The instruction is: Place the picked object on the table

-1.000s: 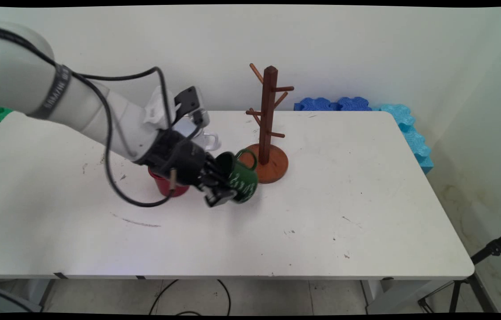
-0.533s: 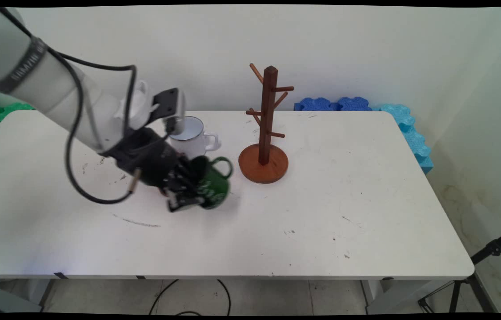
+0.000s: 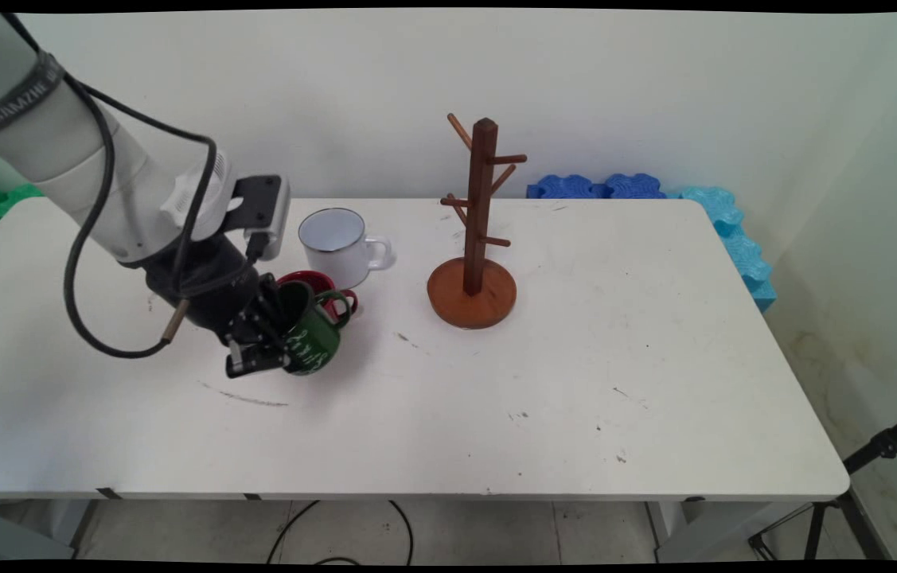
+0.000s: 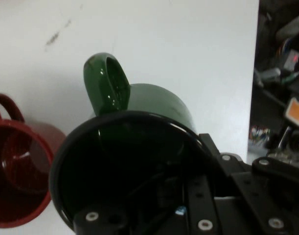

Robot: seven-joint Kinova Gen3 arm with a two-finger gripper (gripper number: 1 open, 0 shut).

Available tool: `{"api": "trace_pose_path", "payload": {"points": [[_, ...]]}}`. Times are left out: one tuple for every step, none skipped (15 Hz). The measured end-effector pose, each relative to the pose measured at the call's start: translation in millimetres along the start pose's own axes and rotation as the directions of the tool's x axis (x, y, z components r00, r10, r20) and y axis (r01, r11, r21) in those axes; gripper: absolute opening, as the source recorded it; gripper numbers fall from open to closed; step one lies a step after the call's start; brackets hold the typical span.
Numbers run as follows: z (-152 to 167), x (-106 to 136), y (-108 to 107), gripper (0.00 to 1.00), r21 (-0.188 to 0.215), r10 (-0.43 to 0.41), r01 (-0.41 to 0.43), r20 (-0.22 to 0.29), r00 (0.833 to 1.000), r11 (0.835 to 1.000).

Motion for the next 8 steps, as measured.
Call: {"api": "trace_pose_path", "payload": {"points": [[0.8,-0.7,-0.1,0.0,-0.002,0.01,-0.01,0.008,1.0,1.0],[2.9,-1.3,0.4,0.0,-0.009,0.028,-0.028,0.021,0.999,1.0],[4.6,-1.7,0.6,0.0,-0.013,0.042,-0.041,0.028,0.999,0.999],[7.6,-2.8,1.5,0.0,-0.02,0.061,-0.061,0.04,0.997,0.998],[9.8,-3.8,1.9,0.0,-0.024,0.073,-0.072,0.047,0.996,0.997],[13.7,-5.5,2.5,0.0,-0.03,0.09,-0.088,0.06,0.994,0.996],[18.9,-7.3,2.4,0.0,-0.035,0.109,-0.106,0.074,0.991,0.994],[24.6,-8.4,1.9,0.0,-0.038,0.126,-0.123,0.084,0.988,0.992]]}}
